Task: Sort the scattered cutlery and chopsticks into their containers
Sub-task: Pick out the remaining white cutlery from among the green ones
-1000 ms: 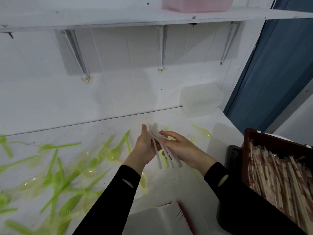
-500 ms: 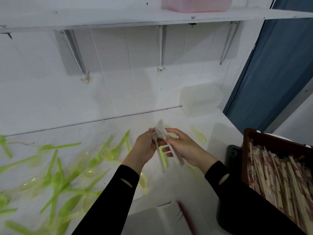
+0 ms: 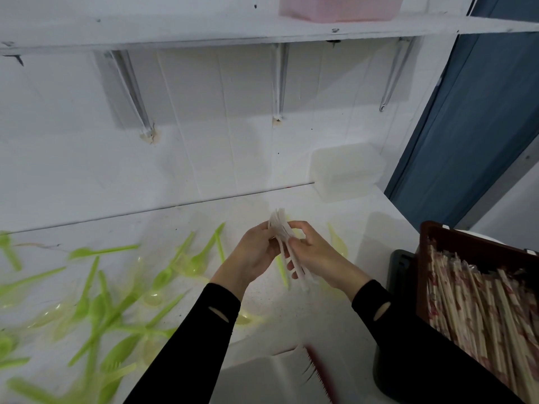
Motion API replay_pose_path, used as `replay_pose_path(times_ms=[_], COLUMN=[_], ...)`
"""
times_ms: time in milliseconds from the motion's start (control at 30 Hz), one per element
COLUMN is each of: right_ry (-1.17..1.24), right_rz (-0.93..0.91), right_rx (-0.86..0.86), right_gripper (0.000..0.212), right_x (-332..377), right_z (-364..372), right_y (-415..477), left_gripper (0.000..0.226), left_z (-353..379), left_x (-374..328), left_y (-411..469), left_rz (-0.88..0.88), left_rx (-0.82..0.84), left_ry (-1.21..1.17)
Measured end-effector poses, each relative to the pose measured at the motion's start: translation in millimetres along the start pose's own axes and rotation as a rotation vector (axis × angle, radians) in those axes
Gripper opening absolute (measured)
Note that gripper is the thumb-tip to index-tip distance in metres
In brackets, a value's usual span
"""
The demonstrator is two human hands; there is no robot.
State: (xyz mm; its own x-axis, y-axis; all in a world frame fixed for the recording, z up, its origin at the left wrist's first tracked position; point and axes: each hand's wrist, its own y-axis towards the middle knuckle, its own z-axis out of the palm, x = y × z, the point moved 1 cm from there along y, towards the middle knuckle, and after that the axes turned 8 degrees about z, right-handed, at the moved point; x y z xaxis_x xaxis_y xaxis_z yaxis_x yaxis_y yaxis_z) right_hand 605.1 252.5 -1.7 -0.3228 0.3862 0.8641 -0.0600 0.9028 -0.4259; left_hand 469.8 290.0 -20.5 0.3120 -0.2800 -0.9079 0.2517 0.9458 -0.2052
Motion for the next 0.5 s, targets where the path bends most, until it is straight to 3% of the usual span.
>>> replay_pose_path(times_ms=[300, 500], right_ry=[0.179, 0.315], right_rz=[0.029, 0.098], right_rx=[-0.001, -0.021], right_gripper=[0.029, 0.026], right_x=[7.3, 7.2], right_z=[-2.7, -4.7], right_y=[-0.9, 1.4], left_gripper=[0.026, 0.028], left_z=[0.2, 3.1], left_x=[-2.5, -6.3], left_y=[-0.2, -4.0], left_rz=[-0.001, 0.031], left_rx=[-0.024, 0.010], left_ry=[-0.182, -0.172])
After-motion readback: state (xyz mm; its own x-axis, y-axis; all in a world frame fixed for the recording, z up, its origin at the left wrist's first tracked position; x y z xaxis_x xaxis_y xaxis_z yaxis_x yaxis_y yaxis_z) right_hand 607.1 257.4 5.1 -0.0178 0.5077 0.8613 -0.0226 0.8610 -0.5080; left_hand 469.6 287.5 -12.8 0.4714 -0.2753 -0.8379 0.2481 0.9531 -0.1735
